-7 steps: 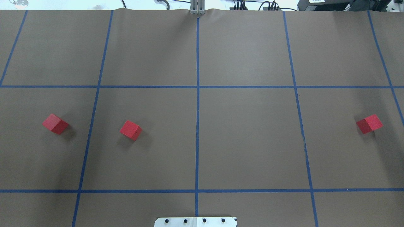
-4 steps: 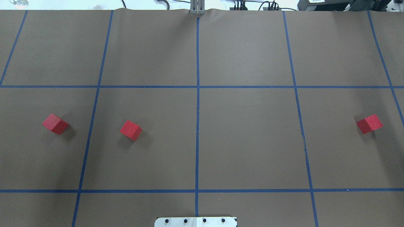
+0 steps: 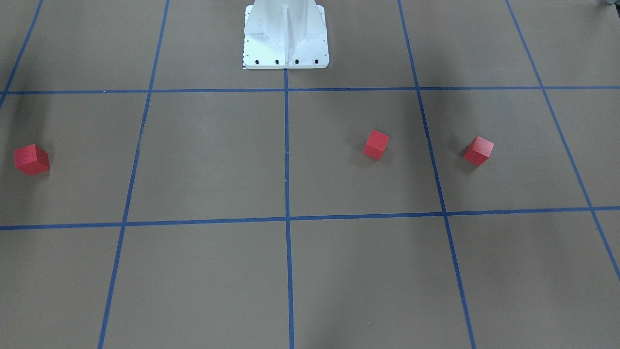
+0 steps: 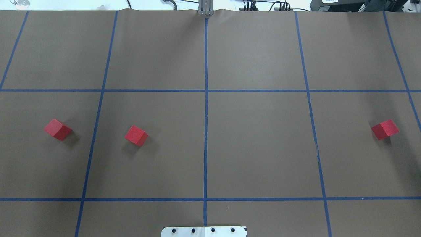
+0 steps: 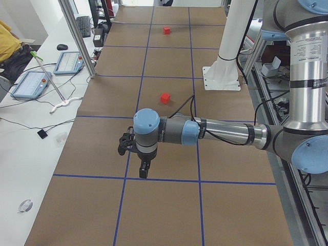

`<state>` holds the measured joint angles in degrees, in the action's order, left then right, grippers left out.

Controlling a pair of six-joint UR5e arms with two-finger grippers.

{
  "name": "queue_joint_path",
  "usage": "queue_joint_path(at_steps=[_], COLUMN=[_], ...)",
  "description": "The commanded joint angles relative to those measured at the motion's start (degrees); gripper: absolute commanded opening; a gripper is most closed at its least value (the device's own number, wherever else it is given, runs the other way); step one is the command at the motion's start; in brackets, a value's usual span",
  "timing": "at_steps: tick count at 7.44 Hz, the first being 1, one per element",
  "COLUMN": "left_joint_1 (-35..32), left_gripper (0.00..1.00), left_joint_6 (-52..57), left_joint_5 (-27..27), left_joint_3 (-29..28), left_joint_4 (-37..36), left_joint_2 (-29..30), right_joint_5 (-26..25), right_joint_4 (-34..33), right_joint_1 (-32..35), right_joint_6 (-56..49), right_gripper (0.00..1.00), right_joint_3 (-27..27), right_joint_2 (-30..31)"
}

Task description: Form red blocks into L shape at center

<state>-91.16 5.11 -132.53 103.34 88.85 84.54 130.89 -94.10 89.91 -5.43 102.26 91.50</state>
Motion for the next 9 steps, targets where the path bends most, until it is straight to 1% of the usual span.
queue_joint_path(at_steps=[1, 2, 3, 5, 6, 7, 9], left_joint_1=[0.02, 0.02, 0.02, 0.02, 0.2, 0.37, 3.7], left_gripper=[1.0, 1.0, 1.0, 1.0, 1.0, 1.0, 1.0], left_joint_6=[-0.01, -0.01, -0.19, -0.01, -0.01, 0.07, -0.01], left_joint_5=[-0.01, -0.01, -0.19, -0.54, -0.54, -0.45, -0.54], left_joint_3=[1.78, 1.52, 0.73, 1.34, 0.82, 0.81, 0.03], left_joint_4=[3.68, 9.27, 14.98, 16.26, 18.62, 20.91, 23.02], left_joint_2=[1.06, 1.5, 3.25, 3.88, 4.05, 3.45, 3.35], right_joint_5=[-0.2, -0.11, 0.06, 0.33, 0.5, 1.46, 3.3], right_joint_4=[6.77, 11.17, 11.39, 12.88, 13.85, 14.03, 14.12], right_joint_1=[0.0, 0.0, 0.0, 0.0, 0.0, -0.17, -5.69], right_joint_6=[0.07, 0.42, 1.2, 2.17, 2.35, 5.31, 6.04], right_gripper=[0.99, 0.99, 0.99, 0.99, 0.99, 0.99, 0.99], right_joint_3=[0.14, -0.82, -1.09, -1.36, -0.66, -1.09, -0.31], right_joint_2=[-1.41, -1.32, -2.02, -1.32, -1.15, -1.15, -1.58])
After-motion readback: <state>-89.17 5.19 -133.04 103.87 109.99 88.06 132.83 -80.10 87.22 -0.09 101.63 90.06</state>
